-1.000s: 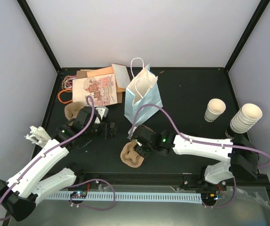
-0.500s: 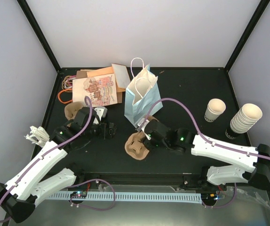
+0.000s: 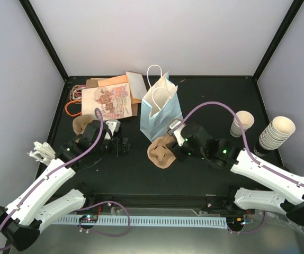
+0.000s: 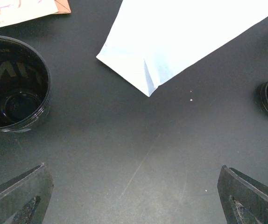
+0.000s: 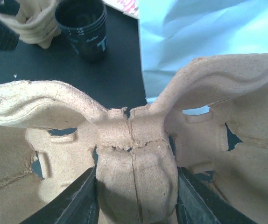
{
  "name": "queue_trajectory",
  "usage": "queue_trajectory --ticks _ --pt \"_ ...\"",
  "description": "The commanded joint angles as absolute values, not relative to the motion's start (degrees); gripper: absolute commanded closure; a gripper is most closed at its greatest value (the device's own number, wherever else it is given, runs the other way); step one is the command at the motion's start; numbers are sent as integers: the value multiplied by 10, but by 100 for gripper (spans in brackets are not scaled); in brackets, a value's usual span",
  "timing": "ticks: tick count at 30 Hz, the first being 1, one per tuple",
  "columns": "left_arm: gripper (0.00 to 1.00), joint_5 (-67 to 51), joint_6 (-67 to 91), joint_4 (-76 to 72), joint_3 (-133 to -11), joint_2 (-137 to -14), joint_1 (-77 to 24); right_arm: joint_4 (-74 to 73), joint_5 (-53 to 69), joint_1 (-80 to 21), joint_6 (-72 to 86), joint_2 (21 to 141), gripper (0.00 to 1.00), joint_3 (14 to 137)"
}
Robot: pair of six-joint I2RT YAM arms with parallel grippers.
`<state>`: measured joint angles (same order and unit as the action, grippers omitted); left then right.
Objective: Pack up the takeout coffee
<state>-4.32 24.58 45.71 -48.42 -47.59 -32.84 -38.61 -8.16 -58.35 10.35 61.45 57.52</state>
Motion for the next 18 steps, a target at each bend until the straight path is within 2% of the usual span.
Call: queue_trajectory --ticks 1,6,12,18 --pt "1 -48 241 458 -512 -467 -323 -386 -30 -544 103 576 56 600" --pt "1 -58 243 437 -517 -473 -323 -403 5 -492 105 552 57 631" --pt "1 -93 238 381 -540 -488 -323 -414 89 -372 118 534 57 676" --pt "2 -116 214 324 -616 -546 -323 -429 154 -286 133 570 57 772"
